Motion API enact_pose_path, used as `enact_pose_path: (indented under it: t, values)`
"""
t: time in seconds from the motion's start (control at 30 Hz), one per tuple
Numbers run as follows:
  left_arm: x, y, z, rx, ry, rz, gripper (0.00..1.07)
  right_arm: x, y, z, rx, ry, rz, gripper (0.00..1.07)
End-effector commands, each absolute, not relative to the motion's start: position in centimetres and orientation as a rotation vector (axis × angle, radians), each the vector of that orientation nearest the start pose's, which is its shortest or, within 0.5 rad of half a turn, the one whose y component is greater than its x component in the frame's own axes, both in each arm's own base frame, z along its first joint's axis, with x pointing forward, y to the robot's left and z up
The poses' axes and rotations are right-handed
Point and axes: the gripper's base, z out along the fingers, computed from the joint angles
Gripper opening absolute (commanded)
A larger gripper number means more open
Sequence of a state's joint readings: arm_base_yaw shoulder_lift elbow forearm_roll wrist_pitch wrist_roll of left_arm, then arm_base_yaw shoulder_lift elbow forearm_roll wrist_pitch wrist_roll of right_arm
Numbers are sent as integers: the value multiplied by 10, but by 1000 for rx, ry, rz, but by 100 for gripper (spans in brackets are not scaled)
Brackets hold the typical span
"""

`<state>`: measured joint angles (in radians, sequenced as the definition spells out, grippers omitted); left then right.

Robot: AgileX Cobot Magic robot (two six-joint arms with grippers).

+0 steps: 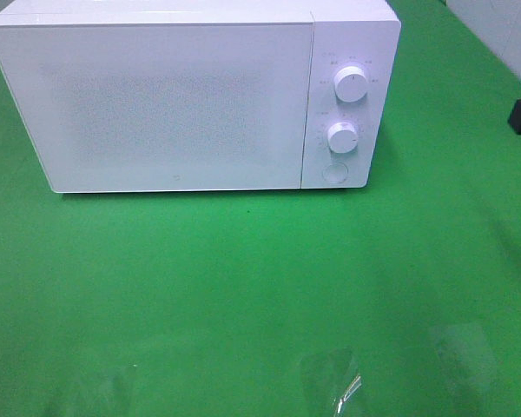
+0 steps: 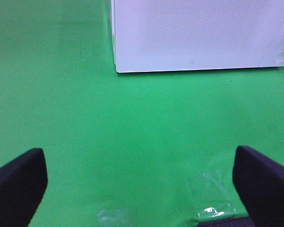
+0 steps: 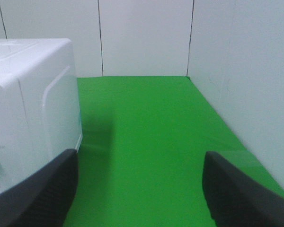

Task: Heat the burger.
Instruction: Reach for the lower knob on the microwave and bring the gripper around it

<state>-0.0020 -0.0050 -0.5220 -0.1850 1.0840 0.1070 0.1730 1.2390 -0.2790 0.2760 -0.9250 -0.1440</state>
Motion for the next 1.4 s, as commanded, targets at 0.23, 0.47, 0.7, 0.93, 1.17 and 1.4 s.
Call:
enact_pose_path:
  t: [0.23, 0.47, 0.7, 0.93, 1.17, 1.4]
  values:
    - [-13, -15, 283, 121, 1991, -147, 98, 217, 56, 204, 2, 1512, -80, 71]
    - [-13, -15, 283, 121, 1991, -147, 98, 211, 91, 188, -21, 1537, -23, 71]
    - [-13, -15, 283, 121, 1991, -147, 98, 213, 118, 187, -9, 1549, 27, 71]
    - [-13, -14, 283, 121, 1991, -146, 98, 224, 137, 184, -19, 1551, 46, 70]
    - [-13, -14, 283, 121, 1991, -146, 98, 238, 148, 176, -12, 1561, 10, 70]
    - [-12, -14, 283, 121, 2000, -139, 98, 243, 154, 172, -33, 1551, -3, 70]
